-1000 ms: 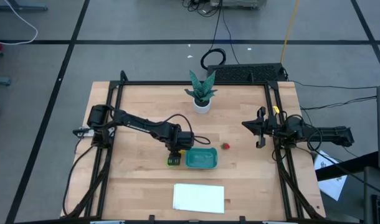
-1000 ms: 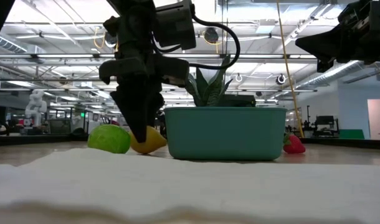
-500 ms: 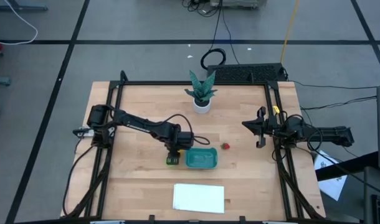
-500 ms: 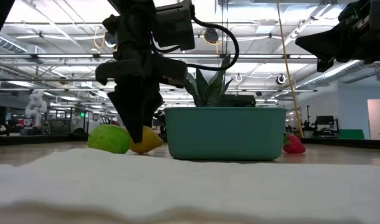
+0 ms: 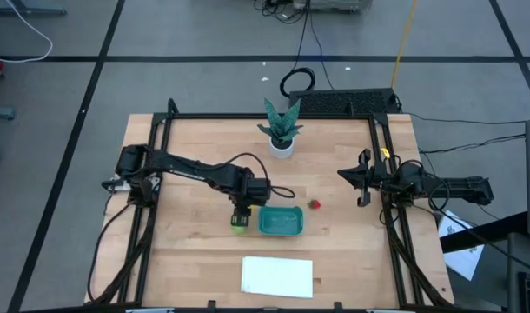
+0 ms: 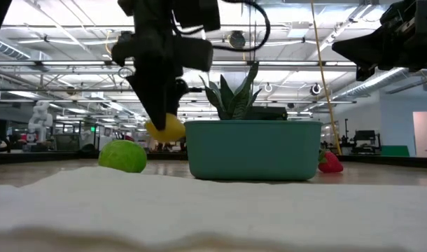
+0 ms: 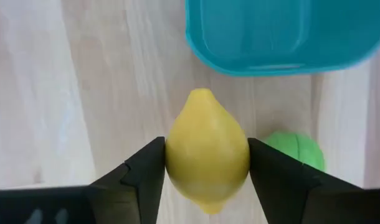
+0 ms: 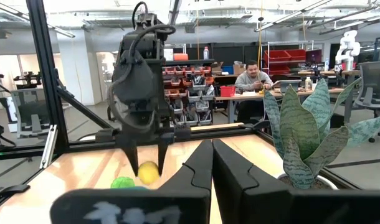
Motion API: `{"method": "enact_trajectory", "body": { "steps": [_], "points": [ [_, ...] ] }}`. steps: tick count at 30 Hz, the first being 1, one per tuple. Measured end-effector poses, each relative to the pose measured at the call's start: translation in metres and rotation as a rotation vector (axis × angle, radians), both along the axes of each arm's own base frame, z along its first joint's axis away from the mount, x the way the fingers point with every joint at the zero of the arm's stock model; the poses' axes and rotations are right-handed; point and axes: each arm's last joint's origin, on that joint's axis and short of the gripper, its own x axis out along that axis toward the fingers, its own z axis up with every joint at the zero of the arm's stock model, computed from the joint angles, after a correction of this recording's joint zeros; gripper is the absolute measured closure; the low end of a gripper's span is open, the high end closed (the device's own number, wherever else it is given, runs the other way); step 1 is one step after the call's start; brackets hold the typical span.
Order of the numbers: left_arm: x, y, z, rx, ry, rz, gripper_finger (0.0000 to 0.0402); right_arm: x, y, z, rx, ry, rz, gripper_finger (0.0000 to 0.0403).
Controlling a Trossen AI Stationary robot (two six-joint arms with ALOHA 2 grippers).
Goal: Pick and placing Produce into tupperware
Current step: Put the yellow lemon into the green bin
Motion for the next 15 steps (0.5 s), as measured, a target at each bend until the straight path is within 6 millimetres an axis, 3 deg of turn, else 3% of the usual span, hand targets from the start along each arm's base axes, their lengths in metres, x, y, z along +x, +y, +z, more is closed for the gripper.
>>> {"method": "enact_trajectory", "body": {
  "steps": [8,15],
  "points": [
    [-0.015,0.017,0.030,0.018,-0.043,0.079,0.0213,0.000,0.000,0.001,0.000,-0.006,0.000,0.0403],
    [-0.026,0.026,0.049,0.017,-0.084,0.100,0.0201,0.000,0.000,0.002,0.000,-0.025,0.000,0.0403]
  ]
}}
